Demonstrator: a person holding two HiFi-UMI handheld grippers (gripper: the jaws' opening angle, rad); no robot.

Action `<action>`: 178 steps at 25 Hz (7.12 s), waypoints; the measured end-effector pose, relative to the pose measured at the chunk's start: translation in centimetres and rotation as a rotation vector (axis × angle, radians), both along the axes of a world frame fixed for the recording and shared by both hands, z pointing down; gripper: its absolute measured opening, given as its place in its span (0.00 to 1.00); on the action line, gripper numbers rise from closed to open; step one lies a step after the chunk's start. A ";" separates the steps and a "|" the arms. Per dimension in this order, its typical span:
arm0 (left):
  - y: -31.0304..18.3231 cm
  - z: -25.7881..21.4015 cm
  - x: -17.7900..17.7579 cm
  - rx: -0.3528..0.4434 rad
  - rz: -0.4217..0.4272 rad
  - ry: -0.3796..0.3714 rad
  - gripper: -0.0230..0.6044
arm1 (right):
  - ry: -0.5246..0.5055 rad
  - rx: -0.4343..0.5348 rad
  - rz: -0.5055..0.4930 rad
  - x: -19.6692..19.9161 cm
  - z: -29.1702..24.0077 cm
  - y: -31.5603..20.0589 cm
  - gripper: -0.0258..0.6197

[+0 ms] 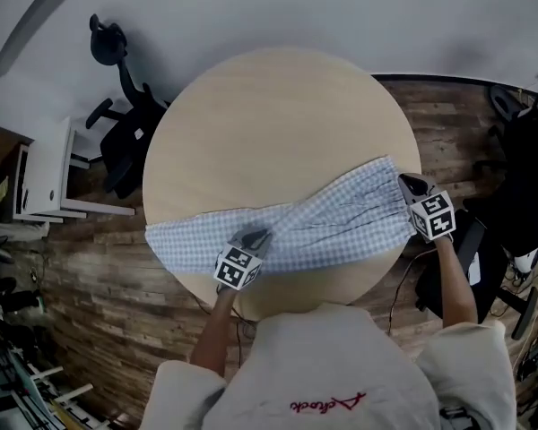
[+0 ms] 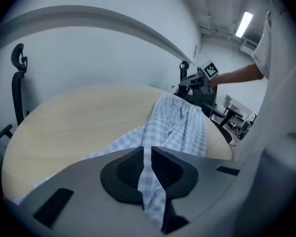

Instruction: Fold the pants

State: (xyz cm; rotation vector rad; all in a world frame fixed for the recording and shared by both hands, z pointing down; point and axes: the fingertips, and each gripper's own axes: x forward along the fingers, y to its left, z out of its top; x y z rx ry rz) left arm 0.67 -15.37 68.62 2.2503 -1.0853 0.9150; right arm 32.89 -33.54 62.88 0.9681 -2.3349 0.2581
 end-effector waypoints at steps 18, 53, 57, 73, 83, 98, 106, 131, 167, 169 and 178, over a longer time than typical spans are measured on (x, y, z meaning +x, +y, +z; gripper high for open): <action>2.1 4.3 -2.2 -0.243 0.250 -0.270 0.22 | 0.723 -0.261 -0.893 -4.5 9.2 -7.1 0.29; 6.2 1.3 -2.4 -0.168 0.466 -0.364 0.09 | 0.680 0.200 -0.691 0.8 -1.6 0.7 0.13; 7.9 1.8 -1.2 -0.167 0.505 -0.375 0.09 | 0.687 0.212 -0.677 1.8 -1.9 3.0 0.13; 13.4 0.3 -1.3 -0.167 0.554 -0.376 0.09 | 0.792 0.189 -0.792 6.1 4.8 14.4 0.13; 16.0 5.1 0.0 -0.287 0.558 -0.344 0.09 | 0.825 0.026 -0.798 7.9 12.4 17.8 0.24; 5.7 -3.1 6.3 0.098 0.236 0.056 0.09 | -0.029 -0.074 0.089 8.1 2.9 14.1 0.29; 2.7 -6.1 11.4 0.141 0.063 0.355 0.09 | -0.558 -0.245 0.539 9.9 6.5 13.9 0.33; 3.8 -3.3 11.6 0.053 0.174 0.226 0.09 | -0.842 -0.287 0.609 9.3 8.7 13.0 0.16; 6.0 -5.1 6.5 0.129 0.157 0.316 0.09 | -0.087 0.255 0.151 -5.7 -5.6 16.0 0.16; 6.2 -5.2 5.6 0.136 0.133 0.320 0.09 | -0.040 0.260 0.095 -8.1 -5.0 16.5 0.16; 7.6 -4.0 2.0 0.117 0.013 0.312 0.09 | 0.348 0.234 -0.224 -17.5 5.4 20.0 0.16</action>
